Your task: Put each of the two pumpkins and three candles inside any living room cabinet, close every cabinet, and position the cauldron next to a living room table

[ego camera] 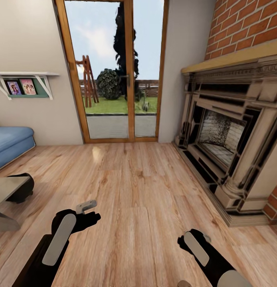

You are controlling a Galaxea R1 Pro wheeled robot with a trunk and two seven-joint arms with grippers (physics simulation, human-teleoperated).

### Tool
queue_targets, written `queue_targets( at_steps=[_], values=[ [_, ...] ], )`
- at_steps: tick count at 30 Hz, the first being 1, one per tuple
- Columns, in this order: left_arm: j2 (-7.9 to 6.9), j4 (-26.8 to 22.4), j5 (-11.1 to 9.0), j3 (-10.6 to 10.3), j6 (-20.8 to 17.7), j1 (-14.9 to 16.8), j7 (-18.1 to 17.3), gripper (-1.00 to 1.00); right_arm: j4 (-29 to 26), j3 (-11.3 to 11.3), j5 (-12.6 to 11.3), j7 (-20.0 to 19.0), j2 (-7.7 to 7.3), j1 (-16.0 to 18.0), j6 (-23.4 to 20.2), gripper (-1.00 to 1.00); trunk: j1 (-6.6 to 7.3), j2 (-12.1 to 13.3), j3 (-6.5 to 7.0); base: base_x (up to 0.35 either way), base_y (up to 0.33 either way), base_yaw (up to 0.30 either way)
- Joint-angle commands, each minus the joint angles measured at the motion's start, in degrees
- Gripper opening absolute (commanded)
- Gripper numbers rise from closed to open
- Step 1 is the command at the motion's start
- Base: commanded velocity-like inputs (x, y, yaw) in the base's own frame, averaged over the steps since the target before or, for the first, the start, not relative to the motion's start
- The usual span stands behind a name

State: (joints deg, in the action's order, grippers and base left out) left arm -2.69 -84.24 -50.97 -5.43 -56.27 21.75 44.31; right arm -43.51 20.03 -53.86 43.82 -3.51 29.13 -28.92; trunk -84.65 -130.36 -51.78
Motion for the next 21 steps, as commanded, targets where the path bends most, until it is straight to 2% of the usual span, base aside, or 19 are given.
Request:
queue_targets(
  at_steps=[1, 6, 21],
  values=[
    [-0.04, -0.05, -0.53, -0.11, -0.07, 0.05, 0.60, 1.00, 0.97, 0.35, -0.21, -2.07, -0.10, 0.05, -0.15, 1.00, -0.22, -0.44, -0.24, 0.000, 0.000, 0.000],
    [-0.05, -0.04, -0.53, -0.11, -0.07, 0.04, 0.60, 1.00, 2.20, 0.64, 0.03, -5.19, -0.30, 0.05, 1.02, 1.00, -1.31, -2.45, -1.14, 0.000, 0.000, 0.000],
    [-0.12, -0.04, -0.53, -0.11, -0.07, 0.04, 0.53, 1.00, 4.36, 0.80, 0.01, -5.94, -0.24, -0.02, 2.46, 1.00, -4.61, -8.46, -3.83, 0.000, 0.000, 0.000]
  ],
)
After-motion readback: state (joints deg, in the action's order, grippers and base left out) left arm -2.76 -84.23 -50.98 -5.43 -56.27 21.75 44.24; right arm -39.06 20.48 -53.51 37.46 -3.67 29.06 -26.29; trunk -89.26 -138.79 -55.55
